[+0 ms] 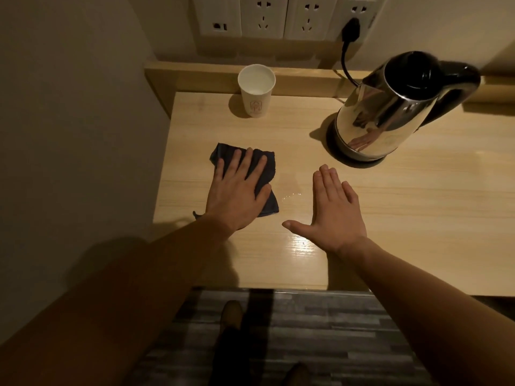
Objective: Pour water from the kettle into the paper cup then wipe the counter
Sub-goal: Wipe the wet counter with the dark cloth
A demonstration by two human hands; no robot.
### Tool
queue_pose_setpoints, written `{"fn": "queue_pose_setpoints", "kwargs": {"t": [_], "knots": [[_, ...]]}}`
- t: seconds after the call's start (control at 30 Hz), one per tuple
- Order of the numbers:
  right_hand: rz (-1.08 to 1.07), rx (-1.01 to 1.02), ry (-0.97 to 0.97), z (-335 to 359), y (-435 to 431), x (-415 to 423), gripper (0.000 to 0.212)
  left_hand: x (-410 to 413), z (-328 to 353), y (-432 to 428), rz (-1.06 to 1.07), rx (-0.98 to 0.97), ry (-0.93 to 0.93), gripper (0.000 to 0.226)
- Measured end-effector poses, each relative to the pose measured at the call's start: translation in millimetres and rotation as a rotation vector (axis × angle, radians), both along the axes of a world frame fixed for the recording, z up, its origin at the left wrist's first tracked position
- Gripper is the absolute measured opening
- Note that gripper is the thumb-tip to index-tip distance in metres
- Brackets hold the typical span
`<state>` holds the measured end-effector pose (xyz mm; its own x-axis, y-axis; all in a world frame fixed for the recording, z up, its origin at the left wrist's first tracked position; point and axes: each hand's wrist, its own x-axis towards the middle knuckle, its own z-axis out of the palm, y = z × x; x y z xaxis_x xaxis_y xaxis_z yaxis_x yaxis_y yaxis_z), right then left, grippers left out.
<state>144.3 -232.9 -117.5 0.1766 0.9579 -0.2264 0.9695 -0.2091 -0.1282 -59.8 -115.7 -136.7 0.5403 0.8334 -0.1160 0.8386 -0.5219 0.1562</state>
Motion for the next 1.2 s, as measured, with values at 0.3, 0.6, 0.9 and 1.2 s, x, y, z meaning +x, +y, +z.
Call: {"fn": "queue_pose_setpoints", "kwargs": {"t": [0.3, 0.6, 0.9, 1.2], "knots": [[0.005, 0.03, -0.017, -1, -3, -1, 0.13, -24, -4, -58, 0.012, -0.018, -0.02, 0.068], [0.01, 0.044, -0.029, -4, -6, -1, 0.131, -45, -6, -119, 0.018, -0.06, 0.025, 0.068], [0.015, 0.033, -0.011, -5, -6, 1, 0.131, -65, 8, -180, 0.066, -0.242, -0.264, 0.06], [0.022, -0.003, 0.025, 1, -6, 3, 0.13, -39, 98, -114, 0.772, -1.074, -1.042, 0.02]]}}
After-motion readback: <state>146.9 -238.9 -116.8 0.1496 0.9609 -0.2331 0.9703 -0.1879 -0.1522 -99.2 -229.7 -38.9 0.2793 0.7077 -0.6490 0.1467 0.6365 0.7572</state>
